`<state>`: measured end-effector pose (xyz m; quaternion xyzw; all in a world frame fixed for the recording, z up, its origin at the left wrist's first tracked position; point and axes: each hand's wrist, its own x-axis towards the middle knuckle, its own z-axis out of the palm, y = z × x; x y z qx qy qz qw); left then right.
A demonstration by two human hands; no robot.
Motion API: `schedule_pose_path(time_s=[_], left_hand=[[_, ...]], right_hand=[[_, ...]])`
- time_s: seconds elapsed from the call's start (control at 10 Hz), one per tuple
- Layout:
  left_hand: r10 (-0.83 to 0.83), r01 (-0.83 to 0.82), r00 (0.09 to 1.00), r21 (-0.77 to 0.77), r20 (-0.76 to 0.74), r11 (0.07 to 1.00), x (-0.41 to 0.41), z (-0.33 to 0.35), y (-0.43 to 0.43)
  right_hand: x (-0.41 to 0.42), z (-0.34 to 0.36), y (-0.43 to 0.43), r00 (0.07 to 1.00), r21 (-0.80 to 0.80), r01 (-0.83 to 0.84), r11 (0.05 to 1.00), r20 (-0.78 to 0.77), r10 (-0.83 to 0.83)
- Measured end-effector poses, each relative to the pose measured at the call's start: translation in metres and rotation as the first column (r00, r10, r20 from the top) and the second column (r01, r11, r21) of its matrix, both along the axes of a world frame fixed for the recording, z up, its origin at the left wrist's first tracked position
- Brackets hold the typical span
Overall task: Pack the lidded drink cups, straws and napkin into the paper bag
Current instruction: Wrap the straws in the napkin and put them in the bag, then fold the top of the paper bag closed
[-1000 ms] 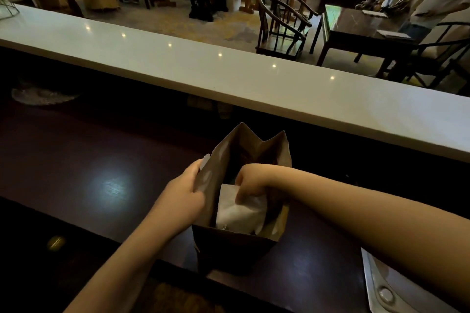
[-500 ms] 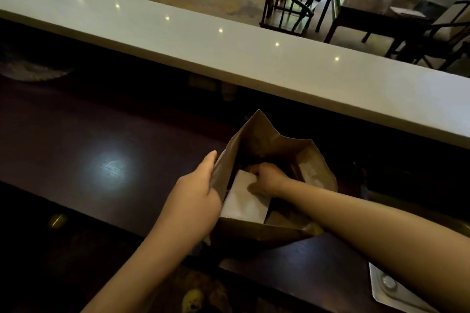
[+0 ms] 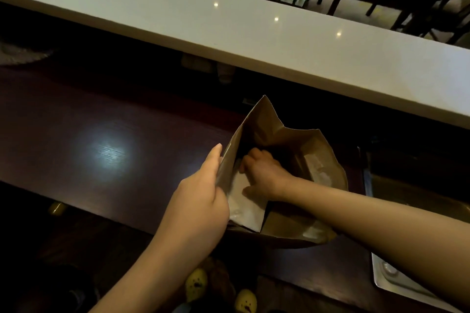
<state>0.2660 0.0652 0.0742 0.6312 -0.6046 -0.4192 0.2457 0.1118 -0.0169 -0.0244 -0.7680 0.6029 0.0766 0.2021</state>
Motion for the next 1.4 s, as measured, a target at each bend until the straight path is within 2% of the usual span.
schedule_pose_path(time_s=[0.2, 0.3, 0.4, 0.5, 0.6, 0.7, 0.8, 0.9, 1.0, 1.1, 1.2, 1.3, 1.4], left_hand=[[-0.007, 0.008, 1.000, -0.012, 0.022, 1.000, -0.002, -0.001, -0.002], [-0.028, 0.030, 0.999, -0.035, 0.038, 0.999, -0.001, -0.003, -0.004], [-0.042, 0.045, 0.998, -0.062, 0.049, 0.997, -0.001, -0.004, -0.006], [-0.048, 0.051, 0.998, -0.089, 0.037, 0.995, 0.001, -0.004, -0.007], [-0.052, 0.059, 0.997, -0.103, 0.065, 0.993, 0.003, -0.006, -0.008], [-0.066, 0.062, 0.998, -0.114, -0.023, 0.992, 0.008, -0.007, 0.000], [-0.111, 0.099, 0.980, -0.079, -0.165, 0.992, 0.015, -0.008, 0.014], [-0.146, 0.132, 0.961, -0.078, -0.236, 0.988, 0.028, -0.013, 0.029], [-0.193, 0.185, 0.948, -0.056, -0.253, 0.981, 0.040, -0.026, 0.037], [-0.184, 0.201, 0.949, 0.041, -0.256, 0.979, 0.038, -0.047, 0.038], [-0.108, 0.134, 0.966, 0.098, -0.233, 0.986, 0.025, -0.067, 0.035], [-0.133, 0.146, 0.960, 0.035, -0.248, 0.989, 0.006, -0.074, 0.038], [-0.098, 0.092, 0.962, -0.036, -0.254, 0.995, -0.004, -0.079, 0.039]], right_hand=[[0.004, 0.012, 0.000, 1.000, 0.086, -0.011, 0.996, -0.012, 0.012], [0.000, 0.047, 0.005, 0.998, 0.079, -0.050, 0.996, 0.035, 0.047], [-0.015, 0.096, 0.016, 0.983, -0.026, -0.147, 0.989, 0.104, 0.149], [-0.041, 0.144, 0.025, 0.938, -0.277, -0.167, 0.946, 0.252, 0.240], [-0.074, 0.154, 0.019, 0.942, -0.432, -0.080, 0.899, 0.263, 0.210], [-0.095, 0.137, 0.009, 0.960, -0.261, -0.021, 0.965, 0.266, 0.092], [-0.101, 0.118, 0.007, 0.870, -0.073, 0.086, 0.994, 0.491, -0.039], [-0.095, 0.108, 0.009, 0.771, -0.016, 0.162, 0.987, 0.626, -0.117], [-0.082, 0.084, 0.019, 0.759, 0.019, 0.240, 0.971, 0.620, -0.200], [-0.066, 0.055, 0.041, 0.738, -0.007, 0.359, 0.933, 0.614, -0.280], [-0.046, 0.037, 0.078, 0.575, 0.112, 0.422, 0.899, 0.734, -0.362], [-0.024, 0.022, 0.110, 0.314, 0.299, 0.421, 0.856, 0.838, -0.447], [-0.009, 0.007, 0.130, 0.246, 0.351, 0.355, 0.867, 0.859, -0.448]])
